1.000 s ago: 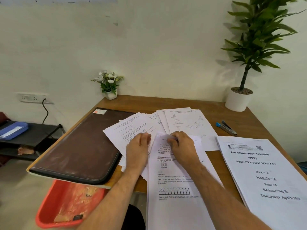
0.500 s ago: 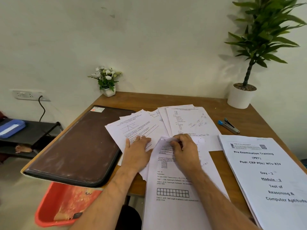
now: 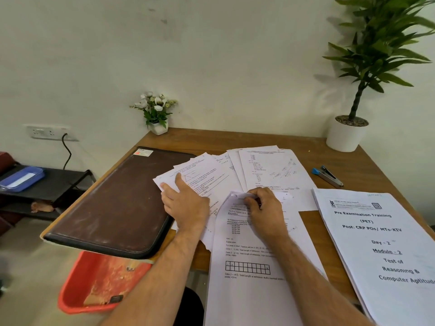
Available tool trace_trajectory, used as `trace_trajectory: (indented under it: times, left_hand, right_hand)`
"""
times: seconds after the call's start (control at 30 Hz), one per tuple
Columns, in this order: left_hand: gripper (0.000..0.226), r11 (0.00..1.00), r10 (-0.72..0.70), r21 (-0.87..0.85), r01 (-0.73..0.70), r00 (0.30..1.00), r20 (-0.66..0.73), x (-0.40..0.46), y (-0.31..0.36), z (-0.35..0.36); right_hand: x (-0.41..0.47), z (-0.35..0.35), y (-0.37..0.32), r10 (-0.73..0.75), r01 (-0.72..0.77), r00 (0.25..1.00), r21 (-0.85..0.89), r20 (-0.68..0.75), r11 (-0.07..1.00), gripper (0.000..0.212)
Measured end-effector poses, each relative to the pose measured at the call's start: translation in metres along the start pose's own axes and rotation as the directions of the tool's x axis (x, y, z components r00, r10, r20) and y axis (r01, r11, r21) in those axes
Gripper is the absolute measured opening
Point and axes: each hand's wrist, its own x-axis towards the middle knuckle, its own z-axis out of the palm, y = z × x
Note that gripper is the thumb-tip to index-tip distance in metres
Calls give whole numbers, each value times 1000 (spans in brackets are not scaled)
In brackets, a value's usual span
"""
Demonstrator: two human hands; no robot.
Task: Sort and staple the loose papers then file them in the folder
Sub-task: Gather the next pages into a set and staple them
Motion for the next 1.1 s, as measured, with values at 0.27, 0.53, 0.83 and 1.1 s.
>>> trace_trajectory:
  times: [0.27,0.53,0.83,1.1]
  left_hand:
    - [64,897,-164,-433,95,979,-124,27,-13,-23]
    - [23,946,156,-249,-206,966,-206,22,-7,-20]
    - [38,927,304,-206,-313,950,-73,21,5,-11]
    - [43,928,331,-164,-336,942,-56,33,3,10]
  right_hand:
    - [-2,1,-1,2,-2,1000,14,-16,1000,10]
    - [-3,7,-4,-30,31,999,32,-34,999,10]
    - [-6,1,0,-21,23,998,38,-60,999,10]
    - [0,4,-1,-35,37,998,37,-51,999,7]
